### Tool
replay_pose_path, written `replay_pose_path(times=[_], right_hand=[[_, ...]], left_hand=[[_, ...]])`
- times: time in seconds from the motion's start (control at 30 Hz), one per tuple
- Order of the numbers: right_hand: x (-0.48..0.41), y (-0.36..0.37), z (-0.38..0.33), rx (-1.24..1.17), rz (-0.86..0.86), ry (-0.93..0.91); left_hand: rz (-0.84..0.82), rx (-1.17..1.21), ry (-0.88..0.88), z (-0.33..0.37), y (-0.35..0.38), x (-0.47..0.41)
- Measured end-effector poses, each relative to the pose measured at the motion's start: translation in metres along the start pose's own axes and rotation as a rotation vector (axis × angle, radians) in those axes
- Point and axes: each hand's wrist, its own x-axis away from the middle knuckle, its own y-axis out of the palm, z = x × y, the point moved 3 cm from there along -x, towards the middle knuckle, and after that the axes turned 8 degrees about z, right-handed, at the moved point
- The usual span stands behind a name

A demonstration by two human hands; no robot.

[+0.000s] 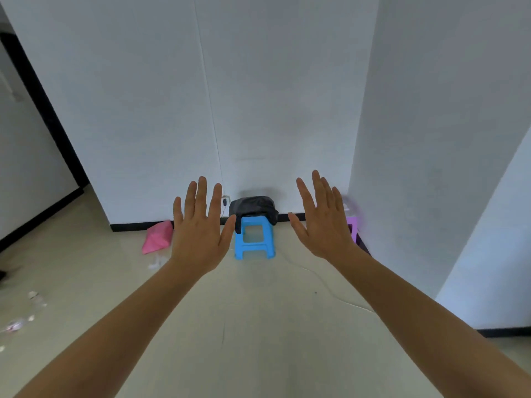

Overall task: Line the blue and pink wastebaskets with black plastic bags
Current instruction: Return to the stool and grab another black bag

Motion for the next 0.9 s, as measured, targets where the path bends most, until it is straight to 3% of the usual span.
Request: replay_pose_path(times=[0.33,0.5,0.77,0.9], right_hand=[[-0.188,0.254,0.015,0.054,-0.104,-0.081],[-0.289,0.364,0.042,0.091,-0.183,-0.030],[-0.386,0.511,0.128,0.087,-0.225,0.128],[-0.431,0.619,0.181,0.080,-0.278,0.161]], left_hand=[[-0.032,-0.019,-0.041,-0.131,0.229,-0.148],[-0.113,0.009,-0.085,-0.181,0.339,-0.260],[-0.236,0.025,0.035,-0.195,0.525,-0.404],[-0.339,0.015,0.053,-0.192,0.649,-0.451]])
